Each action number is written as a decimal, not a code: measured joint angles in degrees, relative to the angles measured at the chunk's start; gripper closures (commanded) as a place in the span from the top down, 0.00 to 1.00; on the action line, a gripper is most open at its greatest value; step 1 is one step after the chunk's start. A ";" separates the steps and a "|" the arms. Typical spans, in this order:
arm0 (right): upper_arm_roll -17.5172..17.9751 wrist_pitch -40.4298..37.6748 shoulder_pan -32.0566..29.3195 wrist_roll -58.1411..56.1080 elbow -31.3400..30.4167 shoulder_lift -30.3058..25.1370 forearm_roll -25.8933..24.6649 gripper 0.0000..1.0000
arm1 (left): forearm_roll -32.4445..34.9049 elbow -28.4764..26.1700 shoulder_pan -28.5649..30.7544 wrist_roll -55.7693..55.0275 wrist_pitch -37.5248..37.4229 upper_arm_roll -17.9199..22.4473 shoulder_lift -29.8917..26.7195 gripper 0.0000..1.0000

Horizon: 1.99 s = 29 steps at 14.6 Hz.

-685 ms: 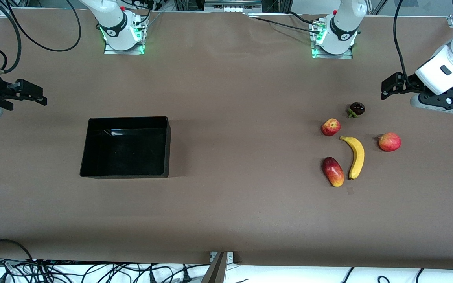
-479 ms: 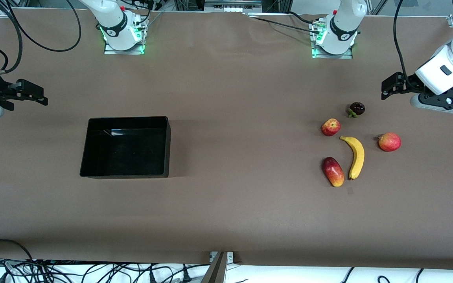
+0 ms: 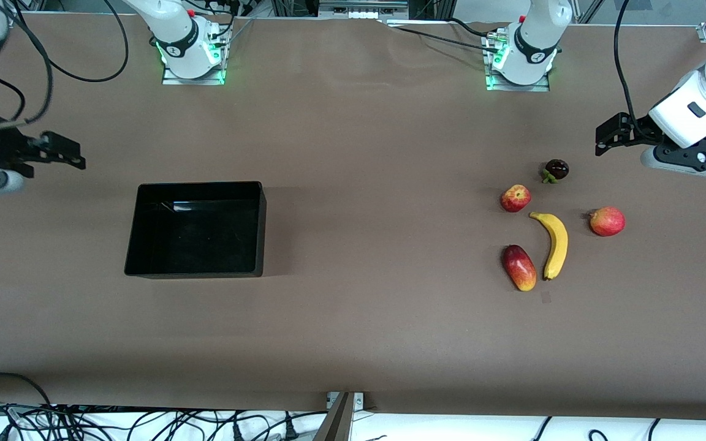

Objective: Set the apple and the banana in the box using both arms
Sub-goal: 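Reach the right gripper down to the side wall of the black box, then push the black box with the right gripper toward the fruit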

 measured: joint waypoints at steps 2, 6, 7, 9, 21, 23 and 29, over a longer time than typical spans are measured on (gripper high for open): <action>-0.25 7.39 -0.13 0.03 -5.90 1.45 -0.54 1.00 | 0.00 0.03 0.02 0.00 0.00 0.00 0.03 1.00; -1.06 21.22 -0.56 0.85 -16.52 5.77 -0.56 1.00 | 0.00 0.10 0.03 0.00 0.00 0.00 0.11 1.00; -1.48 24.57 -0.67 0.88 -18.45 7.24 -0.56 1.00 | 0.00 0.11 0.03 0.00 0.00 0.00 0.13 1.00; -1.95 30.16 -1.16 0.88 -21.47 9.91 -0.55 1.00 | 0.00 0.13 0.03 0.00 0.00 0.00 0.16 1.00; -1.62 36.82 -1.49 2.39 -24.76 14.32 0.01 0.00 | 0.00 0.16 0.04 0.00 -0.66 0.00 0.31 1.00; -0.26 36.77 -1.40 1.55 -23.02 14.16 0.01 0.00 | 0.00 0.16 0.04 0.00 -0.80 0.00 0.32 1.00; 4.39 30.35 2.84 0.92 -12.87 14.10 0.18 0.00 | 0.00 0.16 0.26 0.00 -1.85 0.00 0.38 1.00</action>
